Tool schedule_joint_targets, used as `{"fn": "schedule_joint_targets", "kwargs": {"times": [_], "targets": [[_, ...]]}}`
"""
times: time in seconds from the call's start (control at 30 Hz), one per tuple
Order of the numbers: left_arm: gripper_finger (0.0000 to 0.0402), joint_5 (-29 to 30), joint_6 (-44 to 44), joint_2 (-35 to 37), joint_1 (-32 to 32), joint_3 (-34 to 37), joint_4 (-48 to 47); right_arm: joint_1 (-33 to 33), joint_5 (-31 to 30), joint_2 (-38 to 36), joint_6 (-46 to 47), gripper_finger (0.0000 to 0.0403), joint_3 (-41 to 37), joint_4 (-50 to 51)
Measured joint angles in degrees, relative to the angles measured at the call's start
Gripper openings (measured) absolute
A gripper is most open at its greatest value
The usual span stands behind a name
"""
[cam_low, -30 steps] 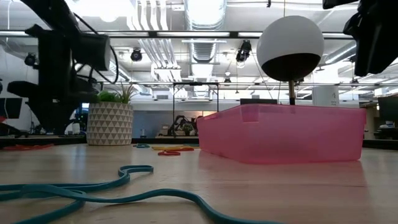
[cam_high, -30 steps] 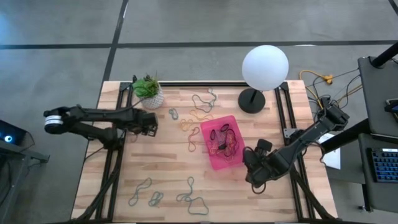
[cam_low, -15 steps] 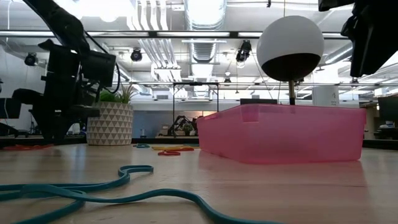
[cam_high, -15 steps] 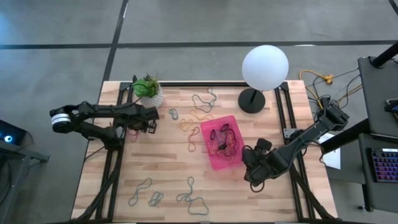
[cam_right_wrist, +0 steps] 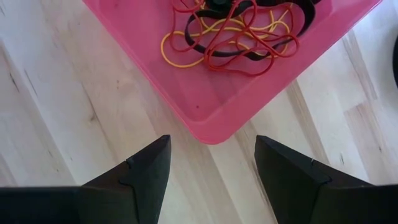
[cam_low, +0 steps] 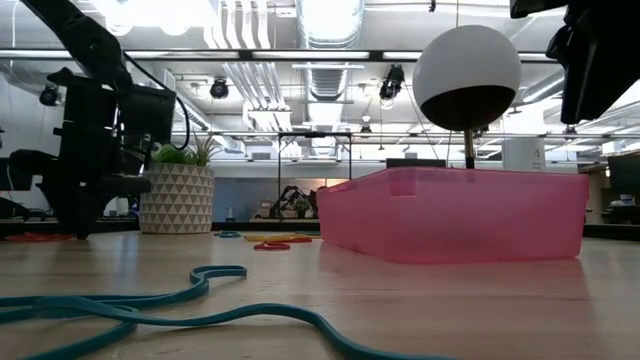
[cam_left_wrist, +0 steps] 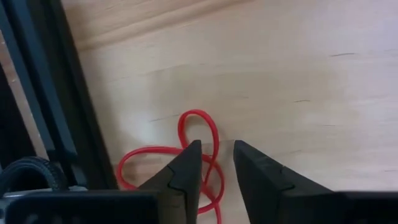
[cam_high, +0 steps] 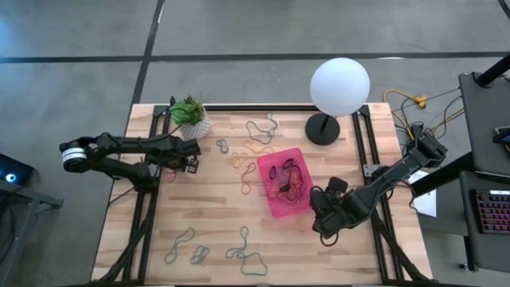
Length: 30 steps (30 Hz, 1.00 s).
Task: Pick and place rubber bands into bin
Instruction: Put the red rubber band into the pink bin
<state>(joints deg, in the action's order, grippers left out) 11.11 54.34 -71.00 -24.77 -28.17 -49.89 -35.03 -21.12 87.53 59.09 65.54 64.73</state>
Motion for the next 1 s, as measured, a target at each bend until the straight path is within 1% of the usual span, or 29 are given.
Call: {"fn": "schedule_joint_targets", "kwargs": {"times": [0.1,0.23,0.3,0.6,0.7,1.0], "targets": [[0.0049,-0.1,-2.0,0.0,0.0,0.0,0.4,0.1,0.0,0.0,-0.8,0.0219,0.0,-0.1],[0.0013,-0.3,-2.2,0.0,0.0,0.1,0.5,0.2,0.0,0.0,-1.1,0.0219,0.0,-0.2],[0.0004,-0.4,-2.3,0.0,0.0,0.1,0.6,0.2,0.0,0.0,-1.0,0.0219,0.0,-0.3],[0.0000,0.3,-2.2,1.1,0.0,-1.4,0.9,0.2,0.1,0.0,-1.1,0.0219,0.0,-0.5],[0.0000,1.9,-2.4,2.5,0.0,-3.2,1.9,0.2,0.2,0.0,-1.0,0.0219,0.0,-0.5],[0.0000,1.8,-5.9,6.6,0.5,-8.6,0.2,0.2,0.2,0.0,-0.8,0.0219,0.0,-0.6]]}}
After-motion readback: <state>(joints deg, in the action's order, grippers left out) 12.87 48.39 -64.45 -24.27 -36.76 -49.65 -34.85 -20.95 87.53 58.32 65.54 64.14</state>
